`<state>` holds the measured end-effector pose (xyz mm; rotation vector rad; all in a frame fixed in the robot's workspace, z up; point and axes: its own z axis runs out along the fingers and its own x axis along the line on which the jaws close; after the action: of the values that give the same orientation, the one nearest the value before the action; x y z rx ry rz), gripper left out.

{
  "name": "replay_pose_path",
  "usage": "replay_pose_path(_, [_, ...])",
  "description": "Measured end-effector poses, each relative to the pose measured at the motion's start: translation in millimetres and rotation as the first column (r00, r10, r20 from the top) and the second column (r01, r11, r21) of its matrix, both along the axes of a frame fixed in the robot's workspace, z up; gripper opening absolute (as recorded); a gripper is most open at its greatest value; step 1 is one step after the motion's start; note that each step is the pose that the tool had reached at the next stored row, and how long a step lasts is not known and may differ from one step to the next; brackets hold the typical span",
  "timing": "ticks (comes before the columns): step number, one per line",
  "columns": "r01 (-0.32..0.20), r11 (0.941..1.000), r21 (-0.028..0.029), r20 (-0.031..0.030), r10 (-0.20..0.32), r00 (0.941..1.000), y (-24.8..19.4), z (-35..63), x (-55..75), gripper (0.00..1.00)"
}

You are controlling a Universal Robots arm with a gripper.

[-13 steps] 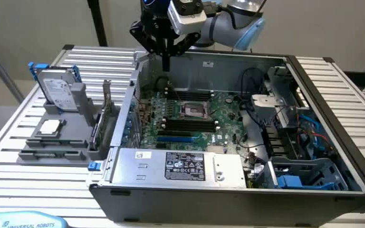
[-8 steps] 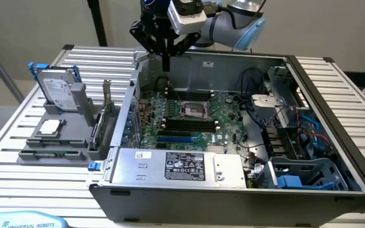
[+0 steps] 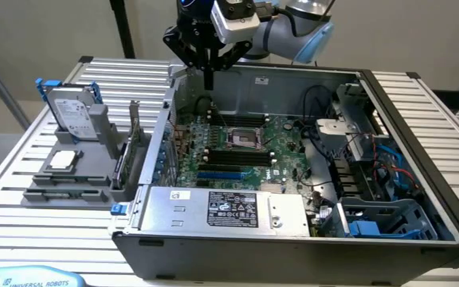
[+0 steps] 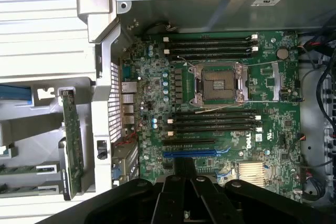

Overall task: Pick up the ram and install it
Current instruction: 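Reach for the ram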

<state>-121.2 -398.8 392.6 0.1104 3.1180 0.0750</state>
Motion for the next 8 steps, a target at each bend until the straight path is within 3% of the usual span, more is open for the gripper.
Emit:
replay_pose_path(3, [0.000, 1.0000, -0.0001, 0.0000, 0.000, 1.0000, -1.8, 0.0, -3.7, 0.11])
replay_pose_path(8, [0.000, 1.0000, -0.0001, -0.0001, 0.000, 1.0000, -11.8, 0.0, -21.8, 0.11])
